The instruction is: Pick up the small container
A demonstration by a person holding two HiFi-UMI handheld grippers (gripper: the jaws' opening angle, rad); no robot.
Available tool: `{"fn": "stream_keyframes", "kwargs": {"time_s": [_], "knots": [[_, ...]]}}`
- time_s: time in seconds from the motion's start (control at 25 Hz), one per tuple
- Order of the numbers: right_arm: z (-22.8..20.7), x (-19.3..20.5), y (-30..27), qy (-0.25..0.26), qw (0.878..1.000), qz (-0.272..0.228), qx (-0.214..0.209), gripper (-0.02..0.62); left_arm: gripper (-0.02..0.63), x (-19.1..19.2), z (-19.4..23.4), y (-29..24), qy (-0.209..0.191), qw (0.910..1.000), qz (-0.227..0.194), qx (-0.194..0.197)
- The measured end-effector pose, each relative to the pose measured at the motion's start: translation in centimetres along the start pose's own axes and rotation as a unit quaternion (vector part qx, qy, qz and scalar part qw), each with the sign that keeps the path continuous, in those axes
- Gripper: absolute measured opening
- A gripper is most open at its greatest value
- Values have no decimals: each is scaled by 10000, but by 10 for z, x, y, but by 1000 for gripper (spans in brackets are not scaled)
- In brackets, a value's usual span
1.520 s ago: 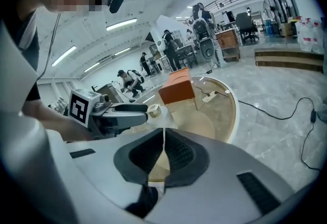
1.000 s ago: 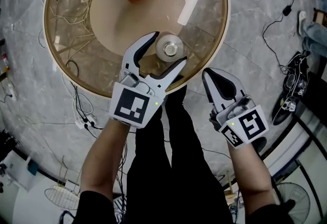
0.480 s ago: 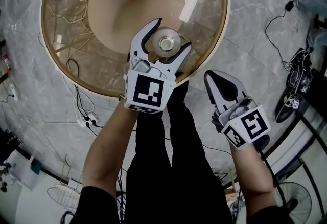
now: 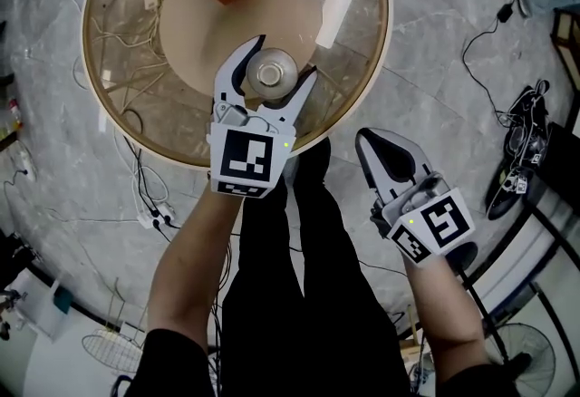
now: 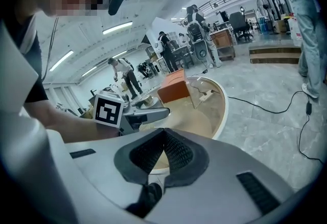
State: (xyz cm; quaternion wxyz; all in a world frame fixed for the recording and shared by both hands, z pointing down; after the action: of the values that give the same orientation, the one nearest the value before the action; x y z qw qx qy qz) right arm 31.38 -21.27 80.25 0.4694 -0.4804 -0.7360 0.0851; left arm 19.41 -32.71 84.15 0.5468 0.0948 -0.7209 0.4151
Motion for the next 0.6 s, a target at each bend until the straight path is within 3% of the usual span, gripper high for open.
{"fn": "stream_keyframes", "kwargs": {"time_s": [0.28, 0.6], "knots": [[53, -49, 30, 145, 9994, -250, -207, 15, 344, -90, 20, 70, 150, 9996, -214, -133], [177, -153, 107, 257, 9970, -466, -563, 15, 344, -226, 43, 223, 291, 9980, 84, -552]]}}
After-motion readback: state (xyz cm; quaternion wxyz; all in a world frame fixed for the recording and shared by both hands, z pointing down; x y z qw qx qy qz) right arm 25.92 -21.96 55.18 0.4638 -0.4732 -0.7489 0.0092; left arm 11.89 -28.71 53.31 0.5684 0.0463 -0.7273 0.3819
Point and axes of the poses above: the fingertips, and each gripper's own axes: y backward along the fingers, z to its left, x out of its underside, the point moved 3 cm from there along y, backward along the fingers, and after that the axes turned 8 degrees about -y, right-handed, at the moved point
